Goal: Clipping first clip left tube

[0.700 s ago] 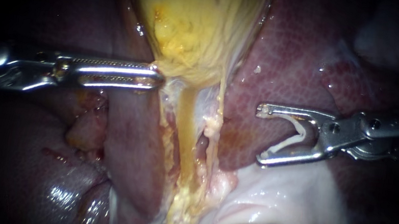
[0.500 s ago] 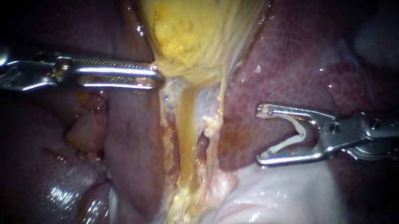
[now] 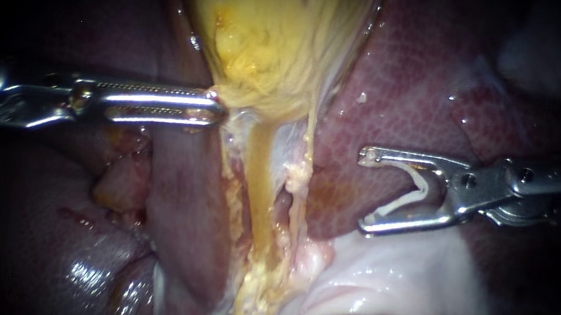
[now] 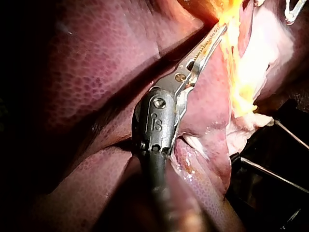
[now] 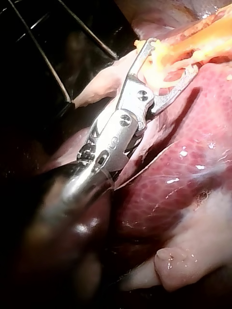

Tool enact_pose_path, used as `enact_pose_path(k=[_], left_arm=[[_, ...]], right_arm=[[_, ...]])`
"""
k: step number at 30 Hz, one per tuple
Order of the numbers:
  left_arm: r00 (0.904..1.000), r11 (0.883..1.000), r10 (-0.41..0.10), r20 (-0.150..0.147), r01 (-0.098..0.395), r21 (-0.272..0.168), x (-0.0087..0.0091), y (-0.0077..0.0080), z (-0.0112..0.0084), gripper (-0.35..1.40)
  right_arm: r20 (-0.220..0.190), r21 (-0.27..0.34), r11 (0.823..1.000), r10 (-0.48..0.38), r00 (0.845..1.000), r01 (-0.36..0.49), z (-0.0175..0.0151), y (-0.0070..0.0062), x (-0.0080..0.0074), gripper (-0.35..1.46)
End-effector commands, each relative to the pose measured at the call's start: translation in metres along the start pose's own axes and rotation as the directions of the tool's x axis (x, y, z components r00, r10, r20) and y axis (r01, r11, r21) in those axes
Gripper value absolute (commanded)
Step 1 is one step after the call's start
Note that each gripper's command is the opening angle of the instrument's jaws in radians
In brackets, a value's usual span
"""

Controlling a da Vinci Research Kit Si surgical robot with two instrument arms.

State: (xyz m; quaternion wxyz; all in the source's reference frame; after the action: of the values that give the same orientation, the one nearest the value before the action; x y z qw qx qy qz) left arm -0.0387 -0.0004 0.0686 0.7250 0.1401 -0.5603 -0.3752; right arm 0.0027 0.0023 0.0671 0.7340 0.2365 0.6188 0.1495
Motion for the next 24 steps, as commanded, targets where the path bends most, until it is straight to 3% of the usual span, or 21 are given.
enact_pose_path(k=[1, 11, 24], left_arm=[[1.0, 1.0, -0.002, 0.004, 0.002, 0.001, -0.0002, -0.0002, -0.0001, -0.35], [0.9995, 1.0, 0.01, 0.031, -0.011, 0.014, -0.0031, -0.0009, -0.0031, -0.35], [0.9991, 1.0, 0.007, 0.041, -0.008, 0.01, -0.0036, -0.0014, -0.0053, -0.35]], right_arm=[[0.0, 0.002, 1.0, 0.003, 1.0, -0.003, 0.0002, -0.0002, -0.0002, 0.6], [0.01, 0.016, 0.999, 0.028, 1.0, -0.028, 0.0019, -0.001, -0.0012, 0.6], [0.037, 0.059, 0.996, 0.07, 0.997, -0.072, 0.0064, -0.0028, -0.003, 0.6]])
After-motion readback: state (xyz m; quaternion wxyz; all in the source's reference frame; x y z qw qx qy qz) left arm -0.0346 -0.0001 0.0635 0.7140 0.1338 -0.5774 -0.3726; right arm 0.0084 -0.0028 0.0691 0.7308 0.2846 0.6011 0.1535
